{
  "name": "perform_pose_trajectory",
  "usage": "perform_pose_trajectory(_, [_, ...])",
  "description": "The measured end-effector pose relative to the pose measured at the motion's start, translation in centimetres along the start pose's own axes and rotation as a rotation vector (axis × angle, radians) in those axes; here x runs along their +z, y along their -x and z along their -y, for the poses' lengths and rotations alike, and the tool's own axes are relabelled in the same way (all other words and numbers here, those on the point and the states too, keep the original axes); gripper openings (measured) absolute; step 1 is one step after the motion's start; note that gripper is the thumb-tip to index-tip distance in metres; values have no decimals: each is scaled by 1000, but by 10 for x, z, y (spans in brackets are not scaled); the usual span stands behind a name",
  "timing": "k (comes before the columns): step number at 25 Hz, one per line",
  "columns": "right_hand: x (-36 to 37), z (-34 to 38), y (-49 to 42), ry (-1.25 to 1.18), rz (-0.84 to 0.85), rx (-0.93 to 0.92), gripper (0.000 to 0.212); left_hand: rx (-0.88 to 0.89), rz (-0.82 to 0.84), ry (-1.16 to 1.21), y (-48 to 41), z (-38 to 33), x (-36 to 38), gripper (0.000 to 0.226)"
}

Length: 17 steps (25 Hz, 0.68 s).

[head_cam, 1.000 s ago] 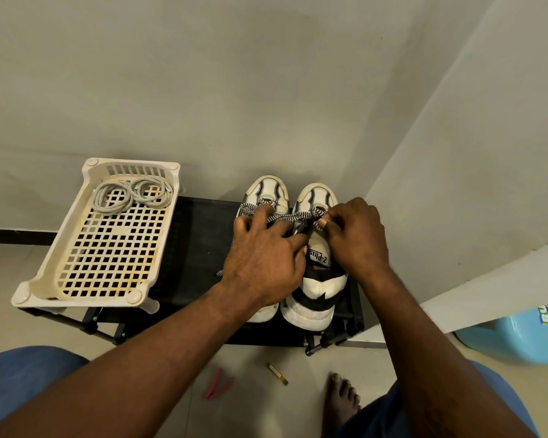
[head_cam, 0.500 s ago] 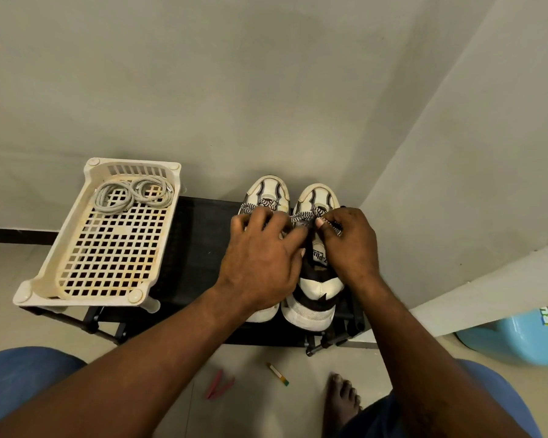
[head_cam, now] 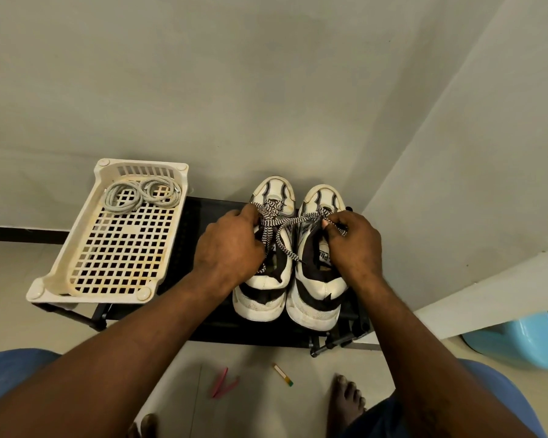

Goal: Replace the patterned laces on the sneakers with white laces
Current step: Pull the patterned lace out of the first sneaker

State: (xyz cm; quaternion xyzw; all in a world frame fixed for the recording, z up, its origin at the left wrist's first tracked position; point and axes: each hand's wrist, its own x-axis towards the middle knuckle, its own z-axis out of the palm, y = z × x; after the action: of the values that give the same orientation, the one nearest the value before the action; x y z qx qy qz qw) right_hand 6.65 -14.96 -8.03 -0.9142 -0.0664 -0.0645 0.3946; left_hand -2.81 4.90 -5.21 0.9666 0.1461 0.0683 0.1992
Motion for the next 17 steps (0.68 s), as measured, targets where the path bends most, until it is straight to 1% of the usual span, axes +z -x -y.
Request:
perform_pose_trajectory(3, [0,3,2,-49,-23,20,13,-3,-34,-83,-2,-3,-6,38])
perform_pose_trajectory(5, [1,5,2,-82,-34,31,13,-1,-27,-139,-1,-1,-11,40])
perform_pose_trajectory(11, [19,23,9,-189,-56,21,16,-51,-18,-177,-7,25,-20,36])
perform_pose_trajectory(13, [24,27,10,-209,-52,30,16,-77,-2,-181,-8,30,-21,38])
perform_pose_trajectory(17, [26,29,9,-237,-40,60,15,-72,11,-205,-12,30,-23,41])
